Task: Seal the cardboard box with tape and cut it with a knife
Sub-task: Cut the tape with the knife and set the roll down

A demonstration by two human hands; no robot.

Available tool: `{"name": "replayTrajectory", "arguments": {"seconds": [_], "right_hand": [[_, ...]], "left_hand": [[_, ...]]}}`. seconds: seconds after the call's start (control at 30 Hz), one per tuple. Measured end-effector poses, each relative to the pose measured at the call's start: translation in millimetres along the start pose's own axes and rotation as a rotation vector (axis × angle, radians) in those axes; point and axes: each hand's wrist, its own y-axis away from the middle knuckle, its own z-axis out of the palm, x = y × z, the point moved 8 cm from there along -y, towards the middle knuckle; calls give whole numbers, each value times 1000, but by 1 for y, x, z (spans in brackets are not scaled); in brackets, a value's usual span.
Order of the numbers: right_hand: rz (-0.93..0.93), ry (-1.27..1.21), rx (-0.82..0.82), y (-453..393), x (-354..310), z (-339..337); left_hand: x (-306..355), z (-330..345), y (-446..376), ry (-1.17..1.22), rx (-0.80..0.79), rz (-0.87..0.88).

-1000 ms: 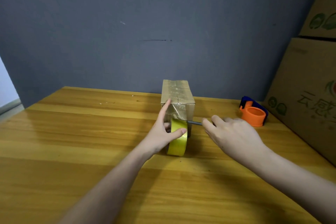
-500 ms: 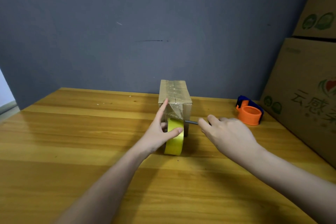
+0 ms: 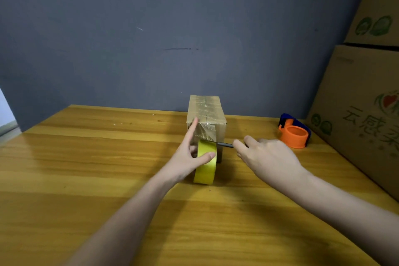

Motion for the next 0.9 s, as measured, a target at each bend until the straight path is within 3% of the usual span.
{"name": "replayTrajectory", "arguments": {"seconds": [0.73, 0.9], "right_hand": [[27, -38, -41, 20, 14, 12], [247, -242, -172, 31, 24, 18]], "left_hand": [[0, 3, 7, 38, -51, -37], [12, 7, 23, 105, 68, -72]]}}
